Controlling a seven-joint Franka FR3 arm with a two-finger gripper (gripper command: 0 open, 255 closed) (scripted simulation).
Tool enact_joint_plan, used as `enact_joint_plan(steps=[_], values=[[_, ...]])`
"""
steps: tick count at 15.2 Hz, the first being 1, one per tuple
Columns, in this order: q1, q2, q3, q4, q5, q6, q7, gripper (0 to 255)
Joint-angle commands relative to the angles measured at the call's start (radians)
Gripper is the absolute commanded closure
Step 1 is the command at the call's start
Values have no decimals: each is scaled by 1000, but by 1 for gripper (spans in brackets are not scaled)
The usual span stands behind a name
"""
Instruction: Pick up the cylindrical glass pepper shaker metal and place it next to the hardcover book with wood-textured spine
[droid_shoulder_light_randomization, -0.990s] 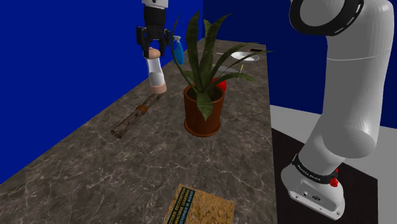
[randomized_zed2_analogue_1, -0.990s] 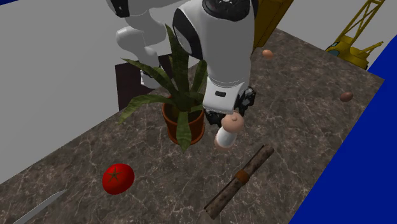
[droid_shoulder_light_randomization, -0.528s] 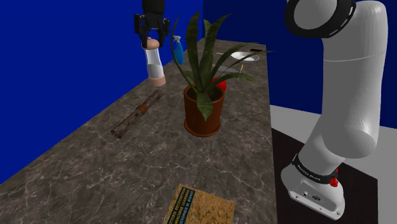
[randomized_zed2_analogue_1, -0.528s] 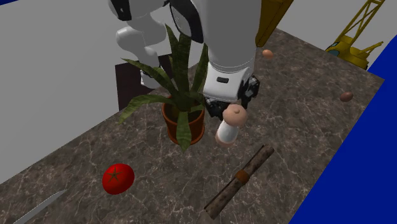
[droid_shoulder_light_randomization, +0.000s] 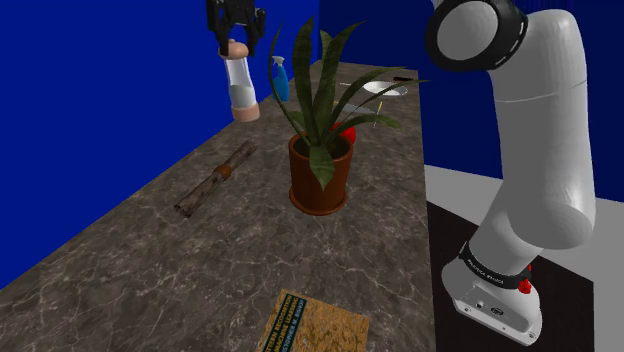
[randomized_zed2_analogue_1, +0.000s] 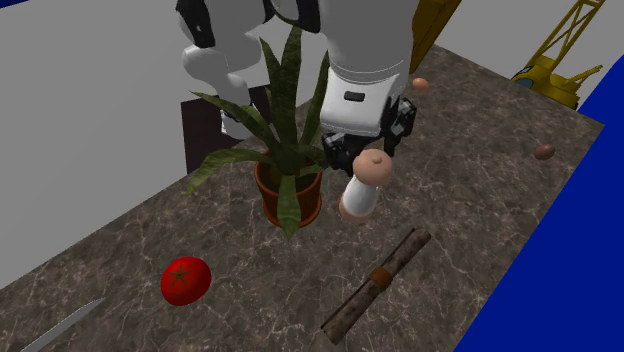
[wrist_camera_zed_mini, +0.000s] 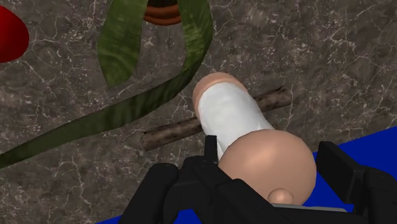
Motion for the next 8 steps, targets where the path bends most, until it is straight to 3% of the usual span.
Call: enact_joint_plan(steps=[1, 3, 8], values=[[11, 50, 0, 110, -8, -60, 8, 255], [-12, -131, 8, -184, 18, 54, 6, 255], [-22, -399, 20, -561, 65, 170, 15, 255]])
